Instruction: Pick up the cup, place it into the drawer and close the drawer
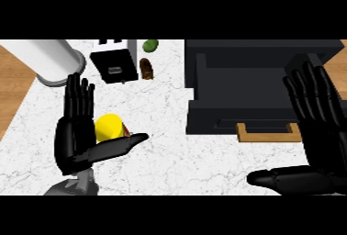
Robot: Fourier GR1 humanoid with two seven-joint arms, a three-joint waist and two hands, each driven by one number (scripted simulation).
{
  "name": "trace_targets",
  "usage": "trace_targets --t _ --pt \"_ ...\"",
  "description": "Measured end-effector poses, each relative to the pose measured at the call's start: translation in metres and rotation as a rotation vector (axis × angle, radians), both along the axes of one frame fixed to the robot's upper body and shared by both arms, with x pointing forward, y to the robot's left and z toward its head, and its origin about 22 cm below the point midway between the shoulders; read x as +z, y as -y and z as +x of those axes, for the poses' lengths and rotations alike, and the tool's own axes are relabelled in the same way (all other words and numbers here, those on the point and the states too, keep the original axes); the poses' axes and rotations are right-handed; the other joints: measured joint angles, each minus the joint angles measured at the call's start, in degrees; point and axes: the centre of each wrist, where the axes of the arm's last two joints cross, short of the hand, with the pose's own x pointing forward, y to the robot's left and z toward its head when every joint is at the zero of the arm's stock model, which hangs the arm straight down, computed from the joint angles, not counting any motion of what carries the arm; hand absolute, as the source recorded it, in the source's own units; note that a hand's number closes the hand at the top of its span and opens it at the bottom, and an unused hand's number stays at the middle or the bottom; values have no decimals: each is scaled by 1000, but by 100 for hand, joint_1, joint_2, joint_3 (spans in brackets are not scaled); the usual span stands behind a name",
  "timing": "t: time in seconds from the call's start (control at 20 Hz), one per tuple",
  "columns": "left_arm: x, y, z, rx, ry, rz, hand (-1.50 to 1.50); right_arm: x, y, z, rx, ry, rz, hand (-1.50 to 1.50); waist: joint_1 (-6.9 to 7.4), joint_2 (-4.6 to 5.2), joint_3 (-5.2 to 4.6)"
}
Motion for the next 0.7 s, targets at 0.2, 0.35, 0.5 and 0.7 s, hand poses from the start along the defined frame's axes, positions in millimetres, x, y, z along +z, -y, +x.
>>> trace_targets --t 0.2,0.35,0.5,0.7 --pt "-13 -6 -4 23 -34 -3 -150 6 5 -1 -3 5 -5 -150 1 -1 -2" --pt "-22 -13 -7 45 -60 1 -150 5 6 -2 0 3 -5 -150 2 1 0" --pt "-35 -20 -5 71 -85 -1 -150 -2 7 -3 2 0 -12 -150 -1 1 -1" --pt "-58 -33 -6 95 -102 6 -150 1 7 -2 8 1 -6 -150 0 2 -1"
